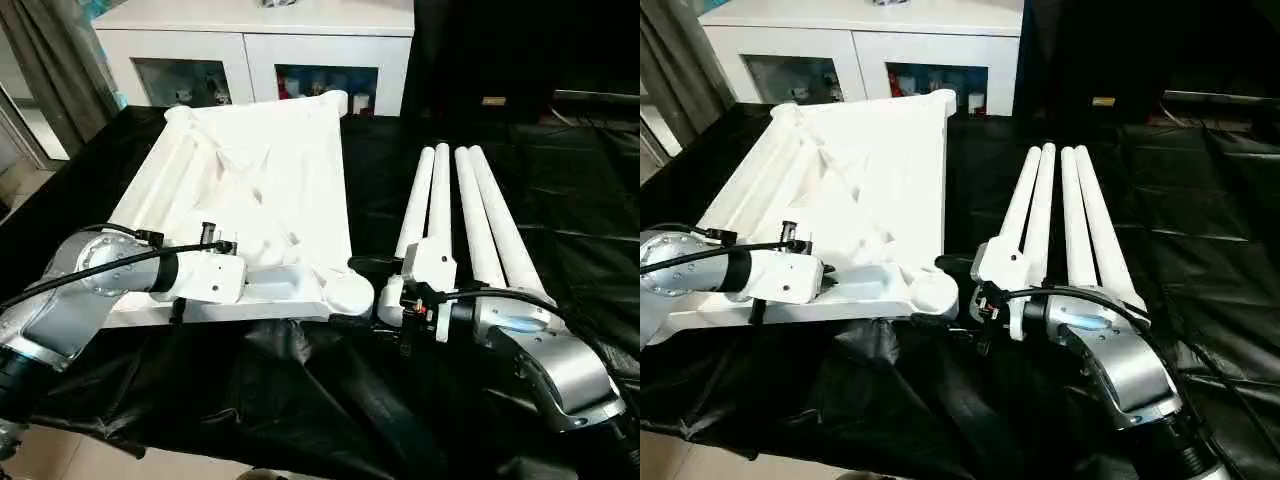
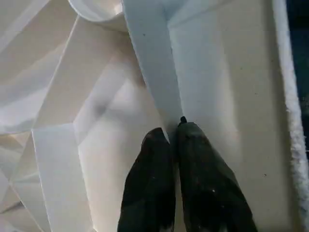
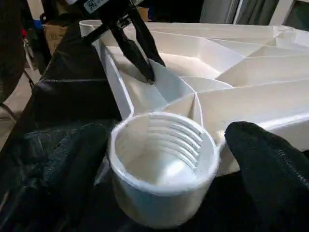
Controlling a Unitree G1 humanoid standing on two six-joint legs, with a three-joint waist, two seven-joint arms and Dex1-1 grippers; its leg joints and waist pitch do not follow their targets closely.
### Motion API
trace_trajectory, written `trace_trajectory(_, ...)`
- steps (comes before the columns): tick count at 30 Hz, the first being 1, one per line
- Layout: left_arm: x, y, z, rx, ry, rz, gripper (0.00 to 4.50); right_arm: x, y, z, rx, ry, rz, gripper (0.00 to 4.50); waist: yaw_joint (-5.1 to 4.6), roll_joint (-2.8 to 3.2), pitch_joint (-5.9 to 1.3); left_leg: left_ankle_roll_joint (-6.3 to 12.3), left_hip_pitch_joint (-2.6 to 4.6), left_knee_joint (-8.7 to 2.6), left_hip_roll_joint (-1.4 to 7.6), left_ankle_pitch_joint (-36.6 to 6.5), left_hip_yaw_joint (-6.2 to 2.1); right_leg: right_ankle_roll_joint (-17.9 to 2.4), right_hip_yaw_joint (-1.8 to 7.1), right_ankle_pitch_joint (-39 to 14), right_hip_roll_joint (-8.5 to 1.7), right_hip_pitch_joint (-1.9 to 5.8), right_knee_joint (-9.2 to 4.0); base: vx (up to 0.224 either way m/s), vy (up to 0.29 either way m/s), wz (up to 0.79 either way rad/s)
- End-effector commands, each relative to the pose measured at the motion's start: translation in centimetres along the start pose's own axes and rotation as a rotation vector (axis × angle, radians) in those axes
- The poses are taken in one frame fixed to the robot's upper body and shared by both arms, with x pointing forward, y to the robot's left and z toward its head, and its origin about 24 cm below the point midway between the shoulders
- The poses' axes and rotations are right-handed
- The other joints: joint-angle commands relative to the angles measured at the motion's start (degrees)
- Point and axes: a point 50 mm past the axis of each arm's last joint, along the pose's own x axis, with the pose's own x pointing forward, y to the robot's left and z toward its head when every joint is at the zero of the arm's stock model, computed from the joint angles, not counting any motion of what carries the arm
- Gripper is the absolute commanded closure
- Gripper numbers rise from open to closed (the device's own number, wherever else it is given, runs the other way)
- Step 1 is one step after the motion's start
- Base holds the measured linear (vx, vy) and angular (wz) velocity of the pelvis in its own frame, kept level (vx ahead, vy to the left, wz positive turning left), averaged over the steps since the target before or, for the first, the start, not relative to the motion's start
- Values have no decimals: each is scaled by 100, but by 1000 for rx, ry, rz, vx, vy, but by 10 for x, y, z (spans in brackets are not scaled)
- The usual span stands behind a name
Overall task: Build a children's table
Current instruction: Move to table
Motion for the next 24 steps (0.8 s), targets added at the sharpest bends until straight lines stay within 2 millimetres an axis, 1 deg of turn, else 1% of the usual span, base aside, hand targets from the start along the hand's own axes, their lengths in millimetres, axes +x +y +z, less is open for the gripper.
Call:
trace_trajectory(1, -44, 43, 4, 88, 68, 257, 448, 2, 1, -5, 17, 21, -2, 7, 55, 125, -504, 238, 84, -345, 338, 158, -149, -1721, 251, 1707, -478, 401, -200, 0, 0, 0)
trace_trajectory(2, -44, 43, 4, 88, 68, 257, 448, 2, 1, -5, 17, 21, -2, 7, 54, 124, -502, 240, 82, -343, 333, 149, -146, -1722, 252, 1705, -477, 398, -202, 0, 0, 0)
trace_trajectory(5, -46, 42, -7, 61, 116, 277, 448, 3, 0, -5, 17, 19, -1, 7, 61, 124, -489, 222, 81, -358, 343, 17, -144, -1716, 257, 1492, -491, 404, -226, 0, 0, 0)
trace_trajectory(6, -47, 42, -12, 49, 136, 293, 448, 3, 0, -5, 17, 18, -1, 7, 65, 107, -484, 218, 78, -362, 342, -3, -142, -1710, 258, 1423, -488, 402, -230, 0, 0, 0)
trace_trajectory(7, -47, 42, -15, 44, 154, 300, 448, 4, 0, -5, 16, 17, 0, 7, 69, 121, -475, 204, 77, -368, 341, -76, -141, -1698, 257, 1305, -490, 396, -241, 0, 0, 0)
trace_trajectory(8, -48, 42, -18, 40, 164, 303, 448, 4, 0, -5, 16, 17, 1, 7, 69, 121, -475, 204, 77, -368, 341, -76, -141, -1698, 257, 1305, -490, 396, -241, 0, 0, 0)
trace_trajectory(9, -48, 41, -21, 33, 177, 311, 448, 5, 0, -4, 15, 16, 1, 7, 67, 125, -463, 171, 83, -384, 348, -234, -144, -1666, 259, 1054, -496, 389, -269, 0, 0, 0)
trace_trajectory(10, -48, 40, -24, 29, 188, 311, 448, 5, 0, -4, 15, 14, 3, 7, 65, 115, -453, 142, 81, -395, 348, -343, -144, -1642, 262, 870, -498, 388, -286, 0, 0, 0)
trace_trajectory(11, -47, 39, -26, 26, 195, 311, 448, 6, 0, -4, 15, 14, 4, 7, 68, 121, -448, 127, 90, -403, 351, -420, -143, -1629, 262, 758, -500, 380, -302, -53, -20, 4)
trace_trajectory(12, -46, 37, -28, 20, 202, 309, 448, 6, -1, -4, 14, 13, 5, 7, 67, 139, -440, 82, 96, -418, 363, -566, -142, -1619, 258, 520, -507, 368, -323, 0, 0, 0)
trace_trajectory(13, -45, 36, -29, 22, 209, 301, 448, 7, -1, -4, 13, 12, 7, 7, 70, 133, -421, 28, 111, -434, 369, -771, -132, -1610, 257, 226, -504, 348, -356, 0, 0, 0)
trace_trajectory(14, -42, 35, -30, 20, 211, 299, 448, 8, -1, -3, 13, 11, 9, 7, 72, 140, -415, -2, 116, -445, 376, -872, -130, -1596, 255, 82, -505, 346, -371, 0, 0, 0)
trace_trajectory(16, -39, 33, -30, 13, 206, 299, 448, 8, -1, -3, 12, 10, 10, 7, 75, 151, -401, -91, 114, -476, 393, -1135, -131, -1501, 243, -336, -513, 337, -403, 0, 0, 0)
trace_trajectory(17, -36, 32, -29, 10, 200, 292, 448, 8, -1, -3, 12, 9, 10, 7, 78, 142, -399, -104, 110, -484, 396, -1172, -131, -1478, 241, -414, -516, 338, -416, 0, 0, 0)
trace_trajectory(18, -33, 30, -29, 3, 193, 280, 448, 8, -1, -3, 12, 9, 9, 7, 84, 150, -398, -119, 106, -486, 398, -1200, -132, -1454, 238, -483, -517, 334, -417, 0, 0, 0)
trace_trajectory(19, -27, 25, -28, -3, 184, 251, 448, 8, -2, -3, 11, 10, 8, 7, 95, 140, -400, -143, 97, -490, 397, -1220, -131, -1392, 235, -581, -516, 330, -431, 0, 0, 0)
trace_trajectory(20, -24, 22, -28, -6, 174, 231, 448, 8, -2, -3, 9, 12, 7, 7, 99, 118, -398, -139, 94, -493, 400, -1203, -131, -1383, 237, -595, -520, 327, -435, 0, 0, 0)
trace_trajectory(22, -11, 12, -21, -40, 104, 176, 448, 8, -1, -4, 8, 13, 5, 7, 101, 141, -418, -133, 70, -486, 402, -1029, -139, -1382, 229, -416, -518, 331, -406, 0, 0, 0)
trace_trajectory(23, -9, 11, -20, -45, 94, 175, 448, 8, -1, -4, 8, 13, 5, 7, 103, 140, -427, -123, 66, -482, 402, -986, -140, -1390, 226, -314, -514, 333, -403, 0, 0, 0)
trace_trajectory(24, -7, 10, -19, -49, 84, 175, 448, 8, -1, -4, 8, 13, 5, 7, 100, 141, -449, -99, 69, -468, 403, -885, -139, -1420, 222, -56, -507, 332, -373, 0, 0, 0)
